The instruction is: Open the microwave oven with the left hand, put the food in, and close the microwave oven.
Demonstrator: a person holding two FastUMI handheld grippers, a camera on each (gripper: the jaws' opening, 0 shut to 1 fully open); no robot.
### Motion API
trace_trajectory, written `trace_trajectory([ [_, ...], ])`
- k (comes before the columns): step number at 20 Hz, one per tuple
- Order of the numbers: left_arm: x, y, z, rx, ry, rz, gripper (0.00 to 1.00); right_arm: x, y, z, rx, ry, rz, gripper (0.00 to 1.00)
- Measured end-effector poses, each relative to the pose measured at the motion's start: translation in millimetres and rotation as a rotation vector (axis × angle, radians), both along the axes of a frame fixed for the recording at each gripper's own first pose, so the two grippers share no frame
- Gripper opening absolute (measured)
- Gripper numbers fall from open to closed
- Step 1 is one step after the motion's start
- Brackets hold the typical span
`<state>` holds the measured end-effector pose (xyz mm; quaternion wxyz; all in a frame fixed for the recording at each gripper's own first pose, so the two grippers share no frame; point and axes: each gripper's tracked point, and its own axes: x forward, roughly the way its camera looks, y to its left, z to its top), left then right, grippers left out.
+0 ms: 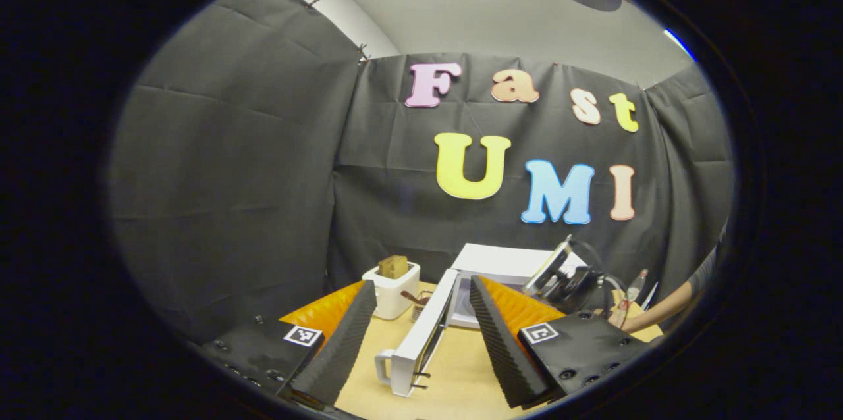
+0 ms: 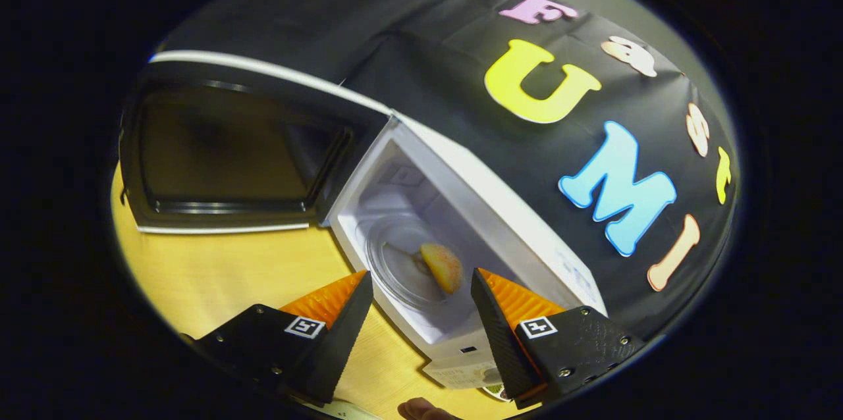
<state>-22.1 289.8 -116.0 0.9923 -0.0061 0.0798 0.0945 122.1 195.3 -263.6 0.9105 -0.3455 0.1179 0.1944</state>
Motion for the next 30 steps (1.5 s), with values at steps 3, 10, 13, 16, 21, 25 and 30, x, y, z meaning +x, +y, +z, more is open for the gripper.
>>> trace_trajectory([
  [3, 6, -5, -3, -0.016, -0.005, -0.026, 0.94, -34, -12, 53, 0.176, -0.023, -0.042, 0.92],
  [10, 28, -23, -2, -0.041, -0.042, -0.091, 0.94, -80, -58, 156, 0.454, -0.097, -0.197, 0.92],
  [13, 35, -26, 0, -0.058, -0.059, -0.11, 0.94, -92, -80, 192, 0.521, -0.148, -0.241, 0.92],
  [16, 38, -12, -7, -0.06, -0.05, -0.097, 0.93, -108, -90, 212, 0.584, -0.171, -0.254, 0.92],
  [21, 39, 14, -17, -0.052, -0.027, -0.1, 0.84, -121, -110, 232, 0.593, -0.234, -0.31, 0.92],
  [25, 45, 45, -33, -0.024, 0.018, -0.096, 0.42, -134, -110, 228, 0.592, -0.234, -0.332, 0.92],
  [30, 41, 79, -69, 0.023, 0.077, -0.126, 0.07, -140, -107, 229, 0.592, -0.24, -0.34, 0.92],
])
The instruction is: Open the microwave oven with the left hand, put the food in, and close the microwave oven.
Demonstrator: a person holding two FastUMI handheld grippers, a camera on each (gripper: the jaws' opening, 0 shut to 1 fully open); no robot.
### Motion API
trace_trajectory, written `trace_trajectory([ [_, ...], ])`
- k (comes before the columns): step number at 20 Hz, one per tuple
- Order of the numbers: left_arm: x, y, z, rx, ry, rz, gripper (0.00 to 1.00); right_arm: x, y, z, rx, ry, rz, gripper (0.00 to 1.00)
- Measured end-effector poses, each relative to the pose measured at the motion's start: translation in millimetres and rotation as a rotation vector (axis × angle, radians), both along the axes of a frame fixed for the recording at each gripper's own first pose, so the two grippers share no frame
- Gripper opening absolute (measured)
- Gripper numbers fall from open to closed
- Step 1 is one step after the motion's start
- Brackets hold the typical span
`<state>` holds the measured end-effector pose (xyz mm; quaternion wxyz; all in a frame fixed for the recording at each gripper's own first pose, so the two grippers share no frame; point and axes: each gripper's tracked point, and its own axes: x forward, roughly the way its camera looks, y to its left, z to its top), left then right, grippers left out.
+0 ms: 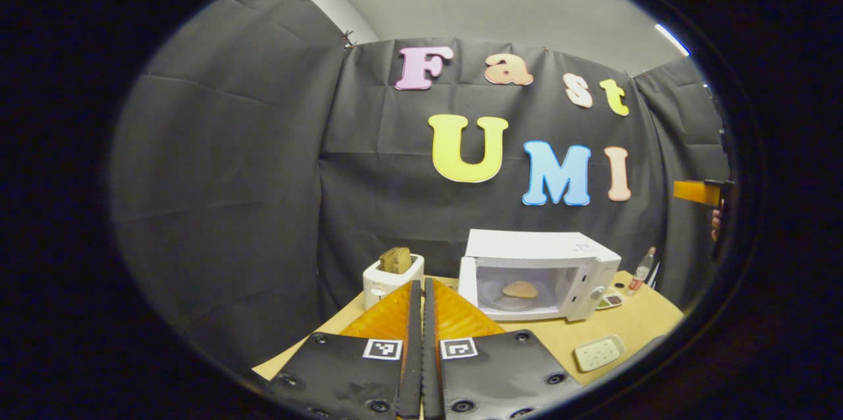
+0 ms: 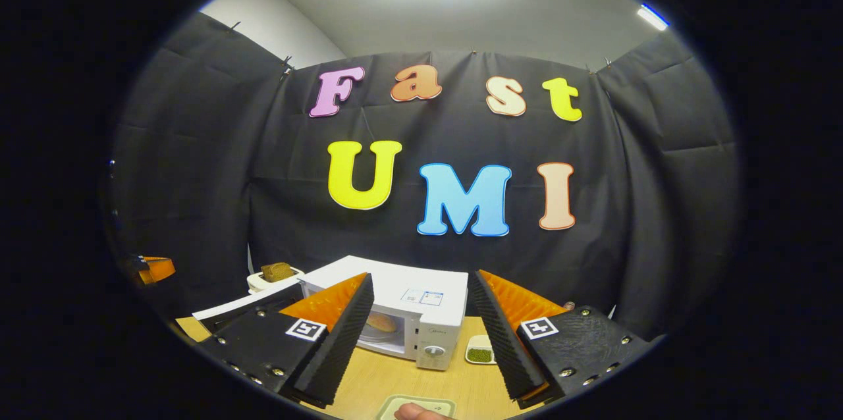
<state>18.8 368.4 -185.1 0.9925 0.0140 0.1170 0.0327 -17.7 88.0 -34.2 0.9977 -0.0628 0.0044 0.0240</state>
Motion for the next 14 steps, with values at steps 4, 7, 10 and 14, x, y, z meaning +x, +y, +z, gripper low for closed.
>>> trace_trajectory([
  [4, 4, 20, -60, 0.049, 0.11, -0.024, 0.06, -2, 0, 4, -0.01, -0.007, -0.004, 0.92],
  [7, 6, 5, -81, 0.045, 0.155, -0.059, 0.07, -2, -2, 4, -0.015, -0.007, -0.01, 0.92],
  [10, 4, -2, -93, 0.028, 0.177, -0.066, 0.06, -2, -7, 4, -0.013, -0.003, -0.019, 0.92],
  [14, -4, -19, -98, -0.018, 0.187, -0.068, 0.07, 1, -13, 4, -0.013, -0.001, -0.022, 0.92],
])
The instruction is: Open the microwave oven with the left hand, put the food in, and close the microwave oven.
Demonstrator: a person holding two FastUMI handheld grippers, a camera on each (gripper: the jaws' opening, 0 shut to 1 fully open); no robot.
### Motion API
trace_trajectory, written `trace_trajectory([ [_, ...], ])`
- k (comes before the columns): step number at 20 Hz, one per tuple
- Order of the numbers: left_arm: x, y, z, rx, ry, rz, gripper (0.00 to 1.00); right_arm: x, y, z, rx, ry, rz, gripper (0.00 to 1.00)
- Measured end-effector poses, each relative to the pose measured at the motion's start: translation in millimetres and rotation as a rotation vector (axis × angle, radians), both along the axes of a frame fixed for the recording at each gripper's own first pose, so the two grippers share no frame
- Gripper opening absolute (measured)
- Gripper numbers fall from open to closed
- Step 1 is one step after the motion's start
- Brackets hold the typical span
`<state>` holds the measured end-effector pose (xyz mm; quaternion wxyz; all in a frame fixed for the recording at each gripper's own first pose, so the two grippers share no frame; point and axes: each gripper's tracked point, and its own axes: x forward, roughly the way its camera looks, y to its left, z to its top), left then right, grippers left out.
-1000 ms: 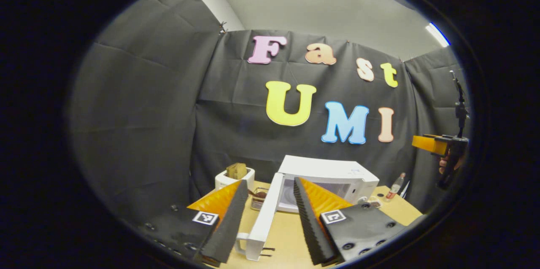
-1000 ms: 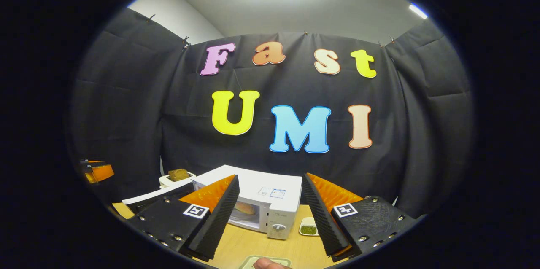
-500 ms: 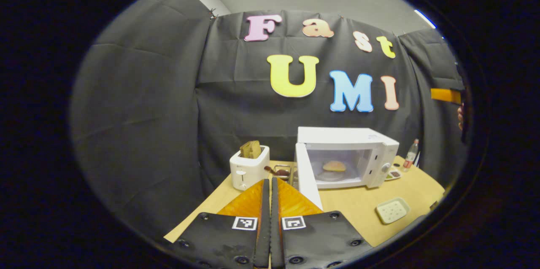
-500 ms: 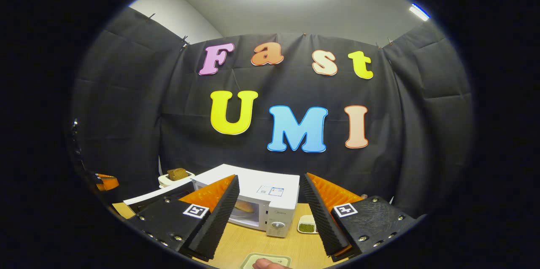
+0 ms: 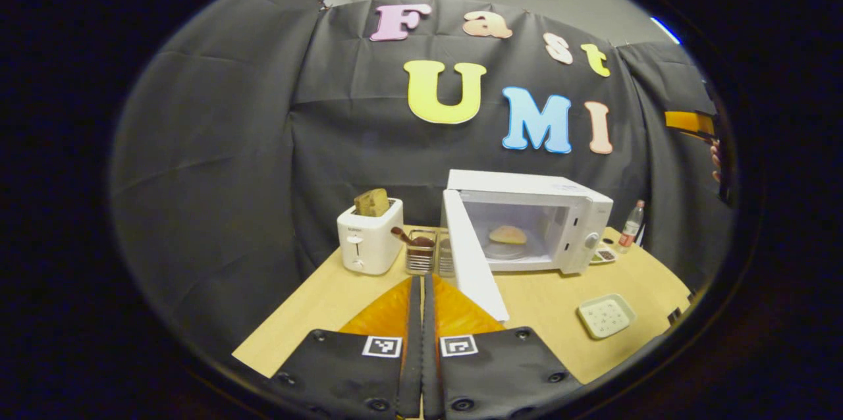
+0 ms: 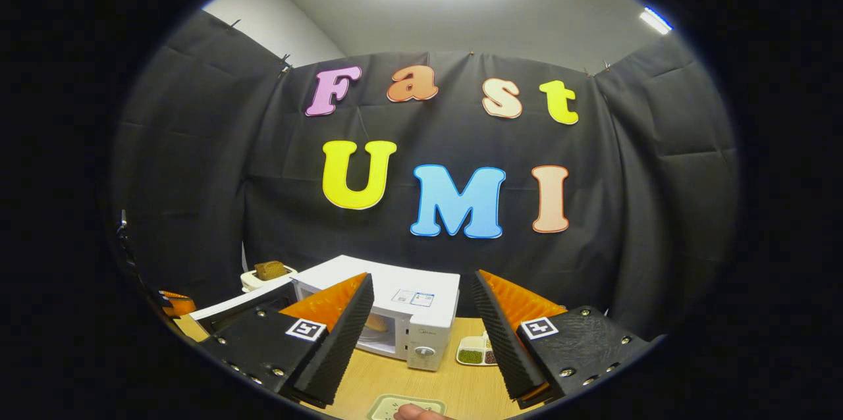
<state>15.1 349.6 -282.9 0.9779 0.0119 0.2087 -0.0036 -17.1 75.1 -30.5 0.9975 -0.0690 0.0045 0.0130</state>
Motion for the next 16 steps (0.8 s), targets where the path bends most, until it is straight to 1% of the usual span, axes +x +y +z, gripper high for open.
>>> trace_trajectory([
  [3, -8, -18, -12, 0.017, 0.027, -0.02, 0.07, 2, -3, 1, 0.004, -0.002, 0.004, 0.92],
  [7, -7, -51, -9, -0.007, 0.026, -0.061, 0.08, 4, -8, 2, 0.003, -0.003, 0.004, 0.92],
  [13, 3, -109, -12, -0.014, 0.046, -0.166, 0.08, 0, -18, 11, 0.032, -0.023, 0.001, 0.92],
  [14, 5, -117, -12, -0.017, 0.046, -0.18, 0.07, -1, -22, 15, 0.04, -0.035, -0.009, 0.92],
  [16, 10, -134, -11, -0.025, 0.047, -0.205, 0.08, -3, -33, 21, 0.05, -0.054, -0.033, 0.92],
])
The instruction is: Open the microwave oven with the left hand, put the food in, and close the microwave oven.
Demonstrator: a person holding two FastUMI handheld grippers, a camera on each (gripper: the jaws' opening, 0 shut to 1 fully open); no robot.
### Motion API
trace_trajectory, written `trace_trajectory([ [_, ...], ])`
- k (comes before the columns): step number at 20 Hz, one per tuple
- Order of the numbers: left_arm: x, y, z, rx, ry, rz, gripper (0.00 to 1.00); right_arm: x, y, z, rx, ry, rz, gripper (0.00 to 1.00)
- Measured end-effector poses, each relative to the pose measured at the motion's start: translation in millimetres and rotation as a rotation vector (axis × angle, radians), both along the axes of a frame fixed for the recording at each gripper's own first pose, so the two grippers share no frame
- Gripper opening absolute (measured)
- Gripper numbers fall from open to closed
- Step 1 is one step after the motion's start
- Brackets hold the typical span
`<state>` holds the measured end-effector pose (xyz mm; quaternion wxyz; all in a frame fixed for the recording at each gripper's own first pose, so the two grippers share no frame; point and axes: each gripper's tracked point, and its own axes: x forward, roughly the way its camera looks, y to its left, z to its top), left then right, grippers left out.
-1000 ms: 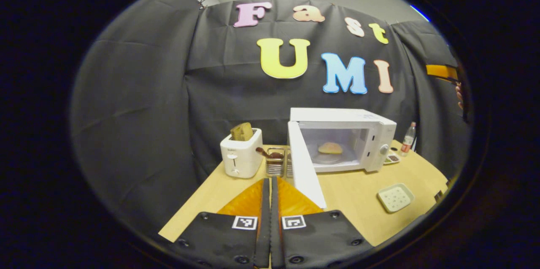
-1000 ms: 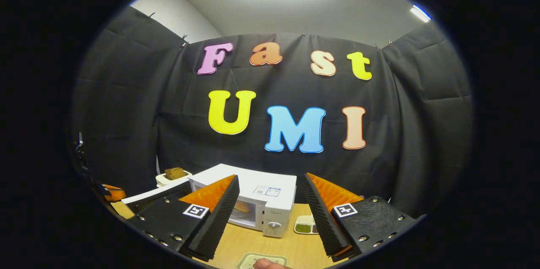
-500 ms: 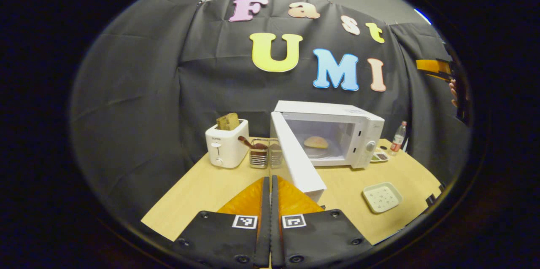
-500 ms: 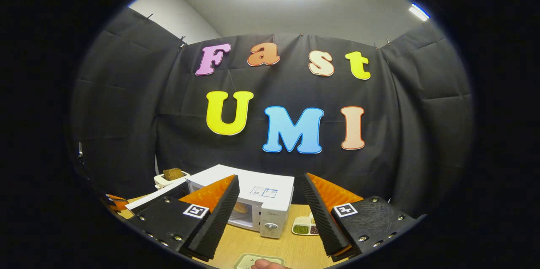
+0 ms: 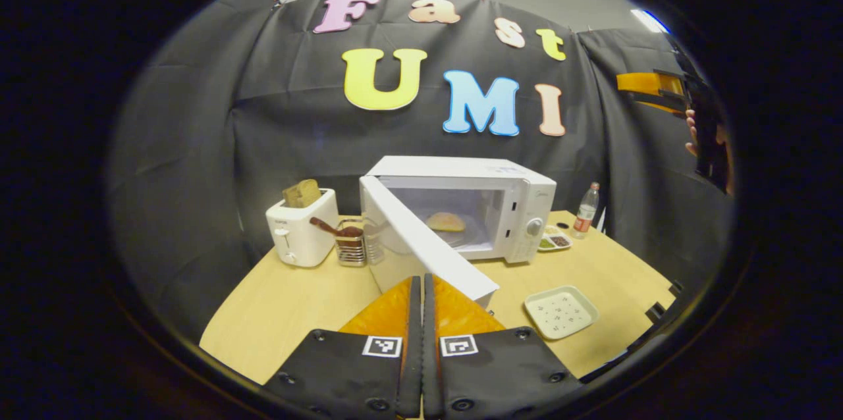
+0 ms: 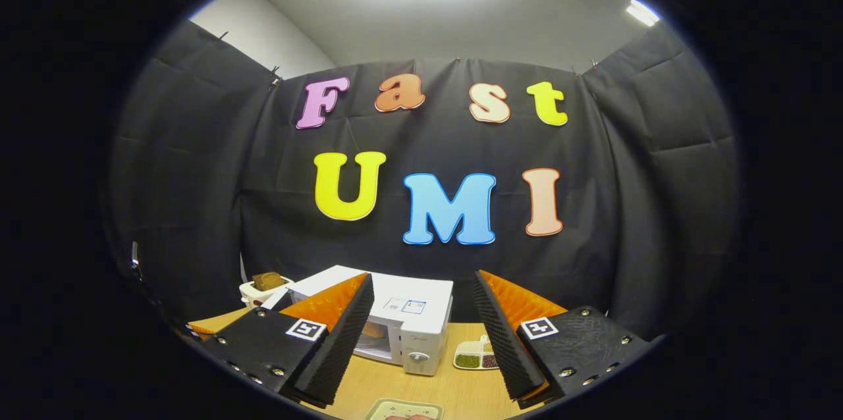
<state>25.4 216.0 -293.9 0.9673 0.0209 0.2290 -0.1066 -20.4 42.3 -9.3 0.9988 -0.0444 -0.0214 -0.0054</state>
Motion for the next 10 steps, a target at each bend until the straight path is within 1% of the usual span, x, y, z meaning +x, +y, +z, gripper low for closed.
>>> trace_trajectory([
  [5, 16, -37, 1, -0.007, 0.0, -0.068, 0.07, -4, -22, -4, 0.007, 0.016, -0.046, 0.92],
  [10, 23, -75, -5, -0.017, 0.015, -0.153, 0.08, -10, -44, -2, -0.005, 0.01, -0.088, 0.92],
])
